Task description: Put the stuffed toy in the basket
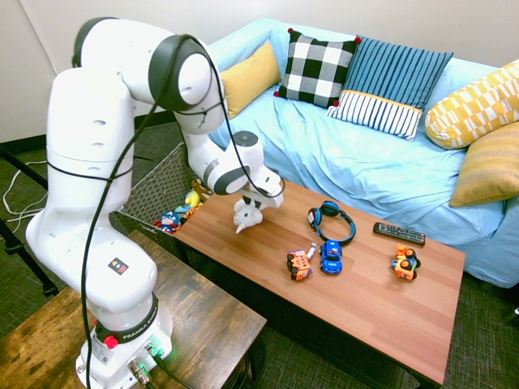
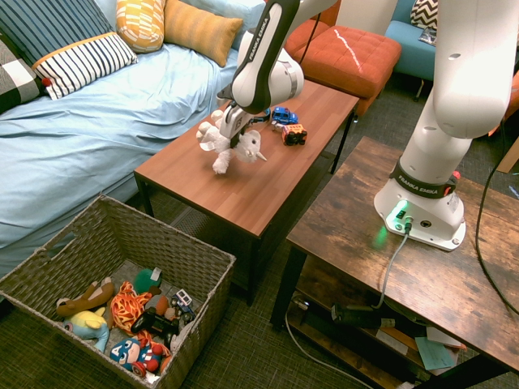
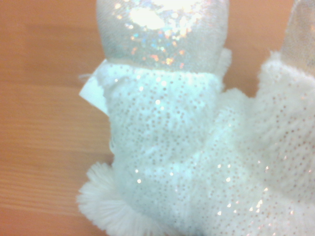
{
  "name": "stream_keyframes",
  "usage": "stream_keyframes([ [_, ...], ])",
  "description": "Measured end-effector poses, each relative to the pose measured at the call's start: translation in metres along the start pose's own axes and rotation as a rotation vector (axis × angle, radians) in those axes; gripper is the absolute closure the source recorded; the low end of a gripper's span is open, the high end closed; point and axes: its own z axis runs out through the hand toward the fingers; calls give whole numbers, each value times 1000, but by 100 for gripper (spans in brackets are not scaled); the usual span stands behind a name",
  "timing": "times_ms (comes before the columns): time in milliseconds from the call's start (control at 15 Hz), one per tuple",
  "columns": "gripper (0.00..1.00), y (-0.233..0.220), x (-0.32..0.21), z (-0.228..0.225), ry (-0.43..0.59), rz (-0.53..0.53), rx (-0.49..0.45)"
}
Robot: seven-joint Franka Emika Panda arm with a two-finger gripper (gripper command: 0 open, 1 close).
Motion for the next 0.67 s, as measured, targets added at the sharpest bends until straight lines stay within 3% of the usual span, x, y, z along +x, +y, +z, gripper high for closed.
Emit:
stream_keyframes([
  [333,100,-135,-37,-29,41,-56,-26],
  [667,100,-237,-78,-11,15,-95,-19],
])
